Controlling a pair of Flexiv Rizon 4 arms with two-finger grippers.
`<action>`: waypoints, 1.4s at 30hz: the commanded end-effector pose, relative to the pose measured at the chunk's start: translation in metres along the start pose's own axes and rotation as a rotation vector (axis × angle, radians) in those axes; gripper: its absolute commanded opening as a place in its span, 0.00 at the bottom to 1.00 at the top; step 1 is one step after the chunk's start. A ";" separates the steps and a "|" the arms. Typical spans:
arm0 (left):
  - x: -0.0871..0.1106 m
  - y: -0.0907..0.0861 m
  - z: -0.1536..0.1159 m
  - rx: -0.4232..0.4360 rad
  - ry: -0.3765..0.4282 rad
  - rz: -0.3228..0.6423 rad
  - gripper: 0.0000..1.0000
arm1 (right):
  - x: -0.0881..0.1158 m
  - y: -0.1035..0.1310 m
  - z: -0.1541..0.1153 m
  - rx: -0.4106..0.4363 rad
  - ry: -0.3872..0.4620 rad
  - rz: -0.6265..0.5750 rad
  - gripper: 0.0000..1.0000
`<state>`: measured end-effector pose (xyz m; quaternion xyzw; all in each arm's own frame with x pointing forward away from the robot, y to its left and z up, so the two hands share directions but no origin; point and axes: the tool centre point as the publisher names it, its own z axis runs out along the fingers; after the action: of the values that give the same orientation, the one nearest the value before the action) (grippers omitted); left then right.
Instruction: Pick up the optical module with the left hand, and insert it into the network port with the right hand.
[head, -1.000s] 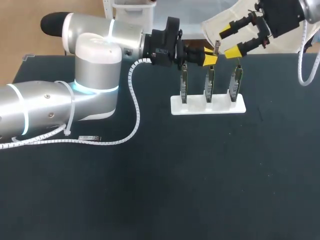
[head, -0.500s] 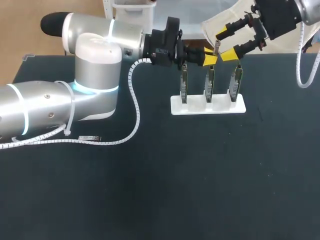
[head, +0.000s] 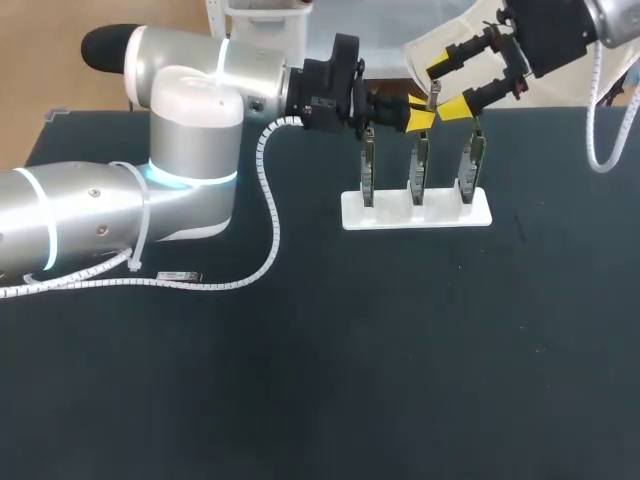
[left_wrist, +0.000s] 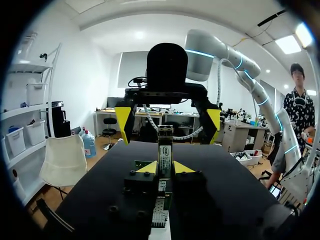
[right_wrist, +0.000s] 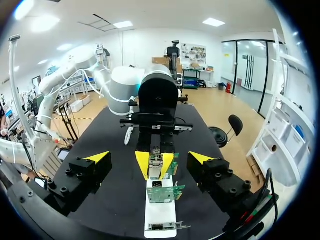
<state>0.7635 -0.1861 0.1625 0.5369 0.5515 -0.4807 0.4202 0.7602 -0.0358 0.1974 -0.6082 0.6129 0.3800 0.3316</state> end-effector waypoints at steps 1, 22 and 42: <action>0.000 0.002 0.000 0.003 0.001 0.001 0.00 | 0.000 -0.007 0.002 -0.017 -0.002 -0.003 1.00; 0.000 0.002 0.000 0.003 0.001 0.001 0.00 | -0.003 -0.013 0.006 -0.010 0.006 0.000 1.00; 0.000 0.002 0.000 0.003 0.001 0.001 0.00 | -0.001 -0.010 0.004 -0.015 -0.001 -0.013 0.00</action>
<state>0.7635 -0.1861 0.1625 0.5369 0.5515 -0.4807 0.4202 0.7700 -0.0311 0.1959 -0.6142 0.6063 0.3833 0.3291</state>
